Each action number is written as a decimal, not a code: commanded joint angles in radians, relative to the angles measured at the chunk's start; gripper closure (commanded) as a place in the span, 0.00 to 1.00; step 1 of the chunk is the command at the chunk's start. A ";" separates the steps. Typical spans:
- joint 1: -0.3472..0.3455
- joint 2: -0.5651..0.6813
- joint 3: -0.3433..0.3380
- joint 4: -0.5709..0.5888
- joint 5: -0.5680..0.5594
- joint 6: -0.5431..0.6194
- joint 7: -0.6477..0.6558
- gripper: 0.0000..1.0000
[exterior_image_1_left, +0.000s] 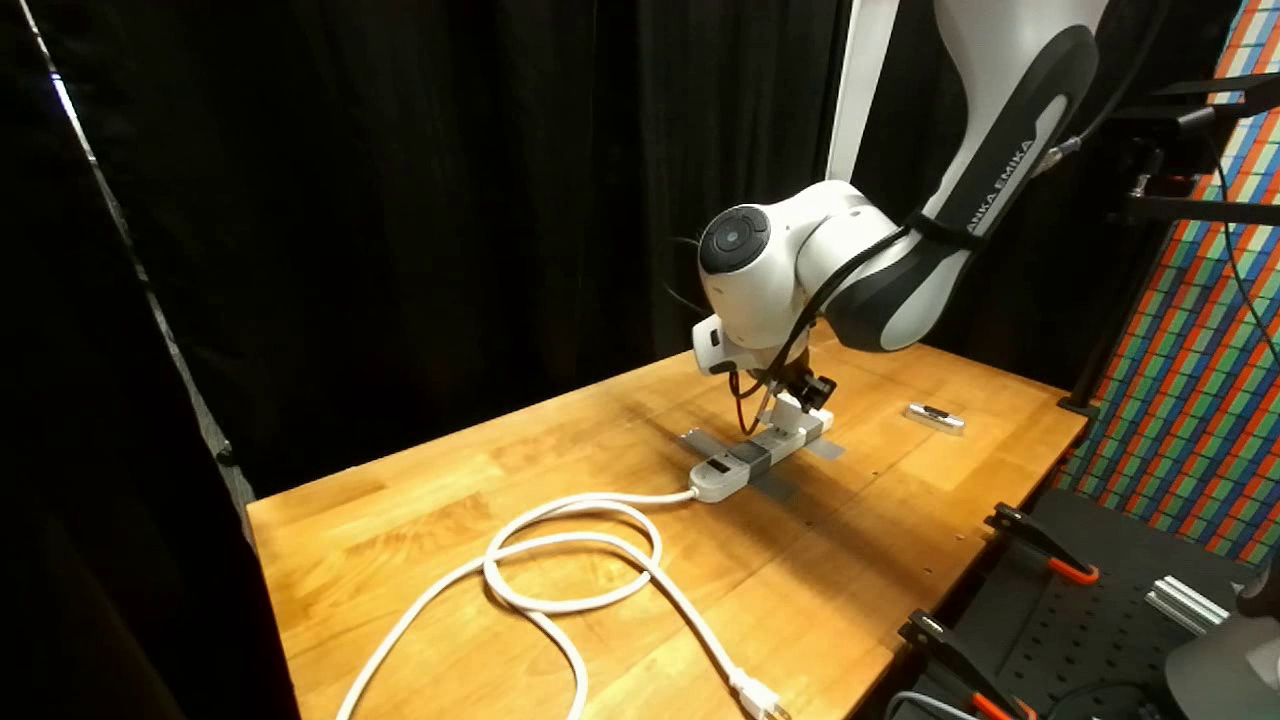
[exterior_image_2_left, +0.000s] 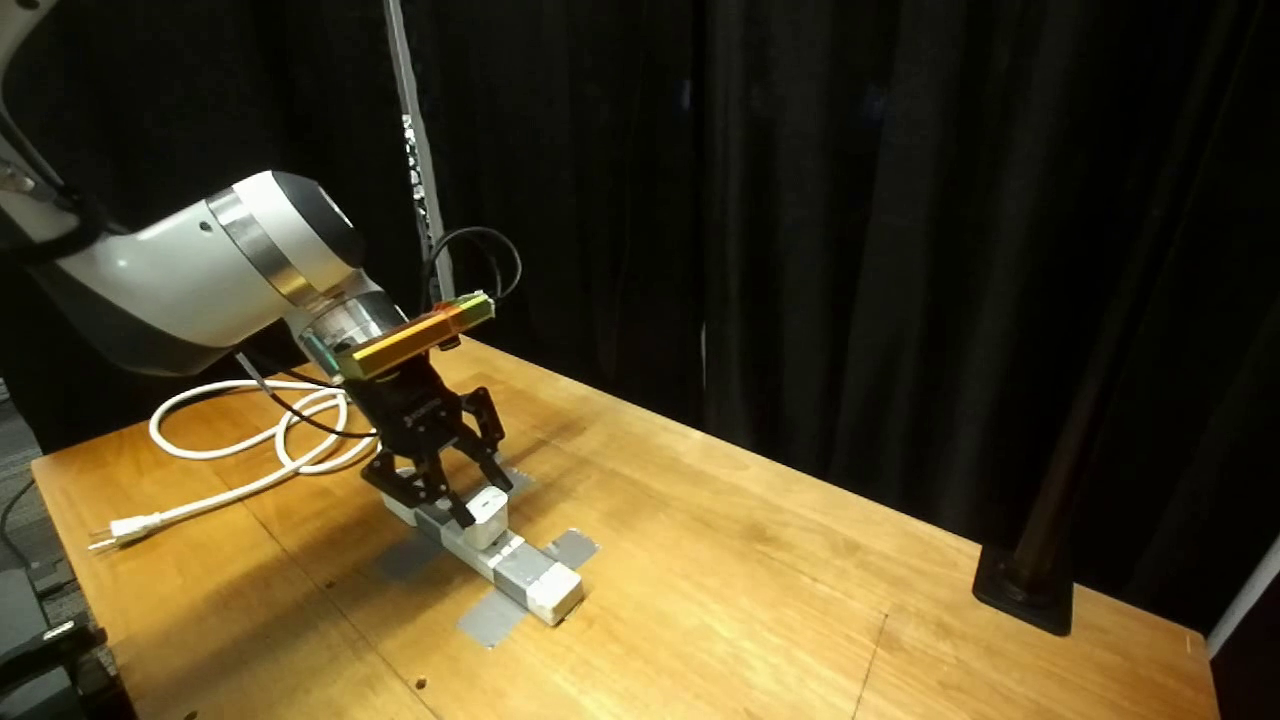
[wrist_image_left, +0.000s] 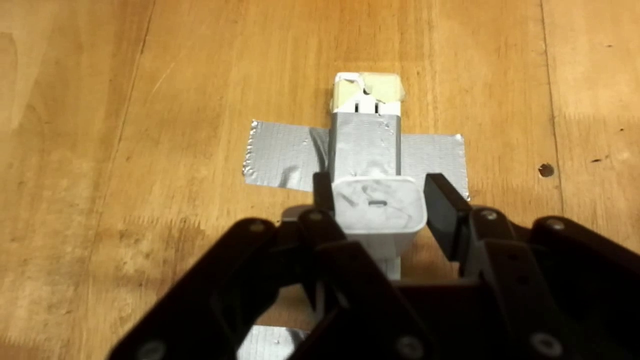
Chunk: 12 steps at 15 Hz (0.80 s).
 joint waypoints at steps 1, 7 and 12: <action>0.003 0.021 0.000 -0.022 -0.044 0.031 0.015 0.77; 0.001 0.046 0.005 -0.035 -0.082 0.044 0.040 0.77; 0.004 0.075 0.011 -0.022 -0.051 0.022 0.018 0.77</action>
